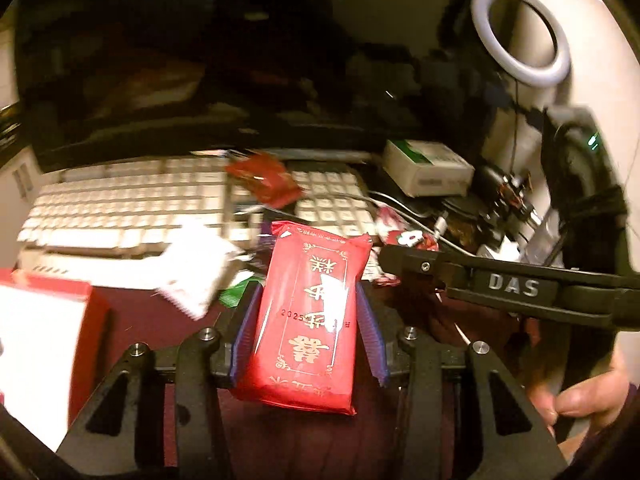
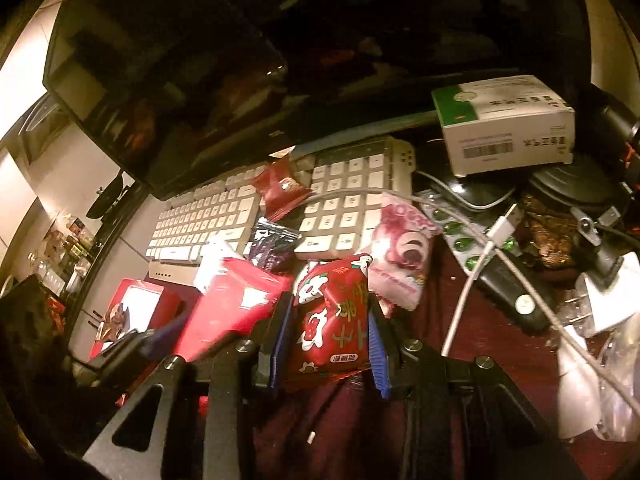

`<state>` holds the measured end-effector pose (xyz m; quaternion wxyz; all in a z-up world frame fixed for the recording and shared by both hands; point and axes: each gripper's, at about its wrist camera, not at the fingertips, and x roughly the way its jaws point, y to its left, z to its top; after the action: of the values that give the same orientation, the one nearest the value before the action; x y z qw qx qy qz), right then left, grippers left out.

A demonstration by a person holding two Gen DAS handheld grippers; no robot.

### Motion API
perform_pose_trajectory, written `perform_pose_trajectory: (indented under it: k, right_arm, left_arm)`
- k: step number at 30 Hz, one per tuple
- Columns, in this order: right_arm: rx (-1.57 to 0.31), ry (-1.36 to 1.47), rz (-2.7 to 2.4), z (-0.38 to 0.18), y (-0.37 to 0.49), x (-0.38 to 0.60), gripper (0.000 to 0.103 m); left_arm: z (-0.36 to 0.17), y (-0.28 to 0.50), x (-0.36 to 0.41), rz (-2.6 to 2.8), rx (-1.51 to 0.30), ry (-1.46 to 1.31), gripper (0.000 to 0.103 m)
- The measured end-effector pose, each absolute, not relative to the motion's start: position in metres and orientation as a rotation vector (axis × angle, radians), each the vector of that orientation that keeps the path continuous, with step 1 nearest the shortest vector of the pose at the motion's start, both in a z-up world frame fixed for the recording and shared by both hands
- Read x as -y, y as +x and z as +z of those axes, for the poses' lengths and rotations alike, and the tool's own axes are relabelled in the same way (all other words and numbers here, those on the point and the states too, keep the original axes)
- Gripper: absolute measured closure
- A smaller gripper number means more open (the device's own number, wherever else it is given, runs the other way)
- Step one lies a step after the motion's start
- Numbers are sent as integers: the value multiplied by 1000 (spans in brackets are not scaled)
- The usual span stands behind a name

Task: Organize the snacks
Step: 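Carry the red packet with the left tool over the white tray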

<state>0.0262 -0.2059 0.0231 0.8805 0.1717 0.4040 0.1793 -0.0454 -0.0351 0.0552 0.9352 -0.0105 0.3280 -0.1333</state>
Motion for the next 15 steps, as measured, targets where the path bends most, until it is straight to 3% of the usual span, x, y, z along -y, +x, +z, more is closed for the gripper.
perform_pose_trajectory:
  k: [15]
  right_arm:
    - [-814, 225, 377, 17, 20, 171, 69]
  left_arm:
    - [91, -153, -41, -203, -633, 16, 58]
